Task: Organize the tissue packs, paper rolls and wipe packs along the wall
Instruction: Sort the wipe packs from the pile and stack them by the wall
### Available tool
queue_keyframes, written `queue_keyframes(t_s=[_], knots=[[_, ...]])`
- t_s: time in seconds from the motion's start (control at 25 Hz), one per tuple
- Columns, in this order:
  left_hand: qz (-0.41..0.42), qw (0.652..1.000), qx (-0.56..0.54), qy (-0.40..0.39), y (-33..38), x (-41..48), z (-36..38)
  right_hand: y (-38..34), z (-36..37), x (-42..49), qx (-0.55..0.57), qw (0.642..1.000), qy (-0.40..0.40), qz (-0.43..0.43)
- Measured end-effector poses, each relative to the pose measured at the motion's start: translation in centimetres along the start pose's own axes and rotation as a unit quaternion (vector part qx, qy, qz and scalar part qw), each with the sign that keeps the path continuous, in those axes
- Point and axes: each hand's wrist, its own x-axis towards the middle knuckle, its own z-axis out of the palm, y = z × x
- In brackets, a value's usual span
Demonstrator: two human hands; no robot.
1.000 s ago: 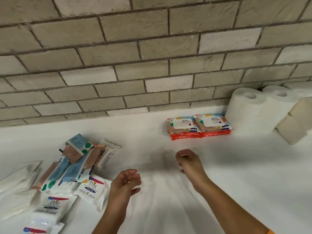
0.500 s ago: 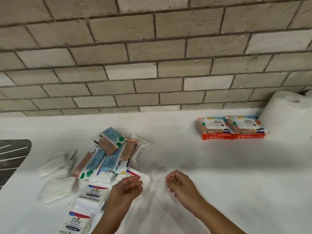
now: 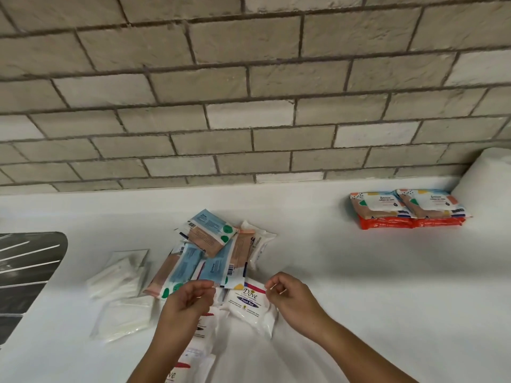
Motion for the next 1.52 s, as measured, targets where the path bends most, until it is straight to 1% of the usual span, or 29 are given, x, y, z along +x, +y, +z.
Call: queue_keyframes(t_s=[0.12, 0.2, 0.28, 0.36, 0.44, 0.52, 0.6, 0.64, 0.68, 0.8, 0.92, 1.08, 1.2, 1.28, 1.36, 1.4, 1.52], knots=[[0.019, 0.999, 0.043, -0.015, 0.6, 1.4, -1.2, -0.9, 0.5, 1.5, -0.058, 0.998, 0.002, -0.034], [0.048, 0.993, 0.108, -0.022, 0.8, 2.4, -2.0, -1.5, 0.7, 3.0, -0.121, 0.991, 0.003, -0.056], [0.091, 0.977, 0.189, -0.035, 1.4, 3.5, -2.5, -2.4, 0.7, 4.4, -0.179, 0.981, 0.002, -0.075], [0.105, 0.961, 0.248, -0.054, 2.3, 4.8, -2.9, -3.5, 0.6, 5.5, -0.232, 0.968, -0.005, -0.097], [0.089, 0.954, 0.282, -0.055, 3.5, 6.5, -2.9, -4.3, 0.8, 6.4, -0.308, 0.943, -0.018, -0.124], [0.085, 0.947, 0.304, -0.06, 4.6, 8.7, -2.8, -4.7, 1.3, 7.3, -0.403, 0.901, -0.025, -0.159], [0.114, 0.934, 0.329, -0.079, 5.3, 11.0, -2.4, -4.7, 2.0, 8.4, -0.471, 0.858, -0.037, -0.201], [0.121, 0.924, 0.353, -0.085, 5.5, 12.2, -2.1, -4.4, 2.3, 8.9, -0.486, 0.846, -0.044, -0.215], [0.118, 0.913, 0.382, -0.085, 5.4, 13.5, -1.9, -4.2, 2.4, 9.4, -0.489, 0.842, -0.051, -0.222], [0.09, 0.887, 0.445, -0.088, 5.1, 15.7, -1.1, -3.8, 2.4, 10.2, -0.481, 0.842, -0.058, -0.236], [0.092, 0.871, 0.478, -0.068, 5.1, 16.6, -0.1, -3.6, 2.7, 10.9, -0.487, 0.829, -0.048, -0.27], [0.091, 0.832, 0.544, -0.062, 5.3, 17.1, 1.2, -3.6, 3.9, 11.4, -0.484, 0.832, -0.022, -0.273], [0.097, 0.832, 0.541, -0.071, 5.2, 17.1, 1.4, -3.5, 4.6, 11.5, -0.49, 0.821, -0.001, -0.292], [0.097, 0.844, 0.52, -0.088, 5.1, 17.2, 1.2, -2.6, 5.0, 11.8, -0.523, 0.789, 0.013, -0.322], [0.096, 0.87, 0.471, -0.107, 5.1, 17.3, 0.9, -1.8, 5.2, 12.4, -0.549, 0.76, 0.041, -0.346], [0.099, 0.88, 0.45, -0.111, 5.2, 17.5, 0.6, -1.7, 5.3, 12.4, -0.552, 0.751, 0.054, -0.358], [0.104, 0.886, 0.442, -0.096, 5.4, 17.8, -0.1, -2.0, 4.9, 12.2, -0.527, 0.75, 0.079, -0.393]])
